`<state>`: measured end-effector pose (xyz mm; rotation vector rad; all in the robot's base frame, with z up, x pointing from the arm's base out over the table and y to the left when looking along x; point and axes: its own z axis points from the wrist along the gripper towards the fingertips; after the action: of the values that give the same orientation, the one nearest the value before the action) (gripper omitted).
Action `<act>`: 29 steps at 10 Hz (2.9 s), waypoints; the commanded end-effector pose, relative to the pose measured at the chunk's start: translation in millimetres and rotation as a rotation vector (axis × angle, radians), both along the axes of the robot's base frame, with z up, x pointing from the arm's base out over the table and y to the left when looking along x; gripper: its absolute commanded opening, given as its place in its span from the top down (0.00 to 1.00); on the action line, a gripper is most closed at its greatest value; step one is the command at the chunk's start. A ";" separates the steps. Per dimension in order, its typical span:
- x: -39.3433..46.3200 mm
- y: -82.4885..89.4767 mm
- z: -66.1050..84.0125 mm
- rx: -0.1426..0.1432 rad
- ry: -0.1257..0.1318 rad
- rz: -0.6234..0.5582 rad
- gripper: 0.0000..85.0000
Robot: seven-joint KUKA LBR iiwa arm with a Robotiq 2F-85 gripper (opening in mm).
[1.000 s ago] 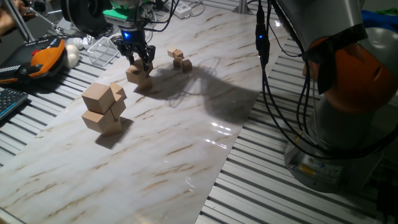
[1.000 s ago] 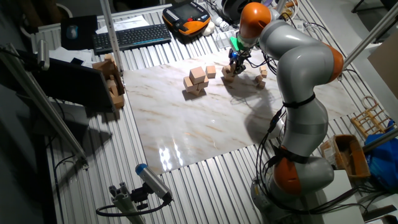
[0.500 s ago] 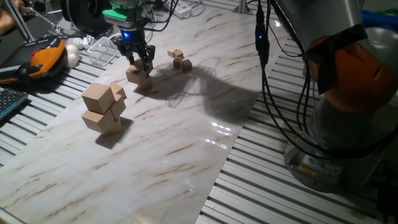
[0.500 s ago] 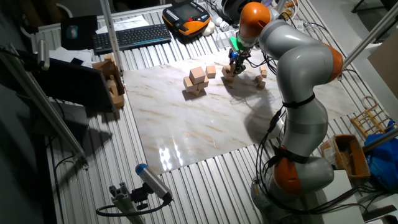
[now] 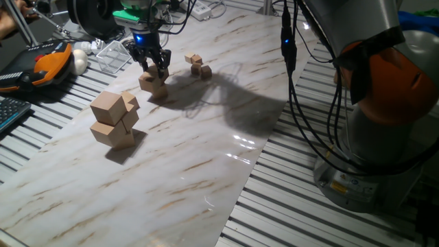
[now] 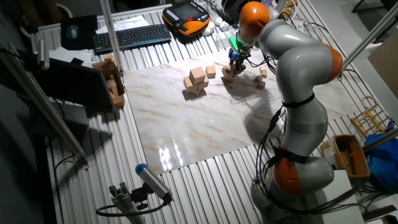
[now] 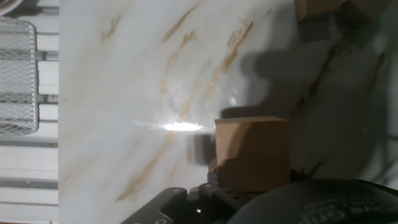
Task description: Stack the blocks into a cross shape
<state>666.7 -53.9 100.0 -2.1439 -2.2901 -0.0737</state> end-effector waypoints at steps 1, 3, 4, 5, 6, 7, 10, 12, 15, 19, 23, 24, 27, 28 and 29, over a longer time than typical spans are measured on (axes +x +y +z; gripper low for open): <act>0.1 0.1 -0.4 0.000 -0.002 0.000 0.80; 0.0 0.1 -1.0 0.000 -0.002 -0.001 0.80; 0.0 0.0 -1.4 0.000 -0.001 -0.003 0.80; 0.0 -0.1 -1.5 0.000 -0.001 -0.003 0.80; 0.0 0.0 -1.6 0.000 -0.001 -0.005 0.60; 0.0 0.0 -1.6 0.000 -0.003 -0.005 0.60; -0.1 0.2 -1.8 -0.001 -0.006 -0.009 0.60; -0.1 0.2 -2.0 -0.003 -0.007 -0.012 0.40; -0.2 0.4 -2.0 -0.002 -0.007 -0.015 0.20; -0.2 0.3 -1.9 -0.005 -0.009 -0.016 0.00; -1.1 0.9 14.1 -0.010 0.006 -0.010 0.00; -1.1 1.9 19.1 -0.007 0.011 -0.009 0.00; 1.0 10.3 35.4 -0.005 0.026 -0.042 0.00; 0.5 16.2 40.3 -0.008 0.028 -0.066 0.00; -1.5 20.5 42.9 -0.008 0.029 -0.079 0.00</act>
<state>665.1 -33.3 142.8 -2.2229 -2.1959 -0.0349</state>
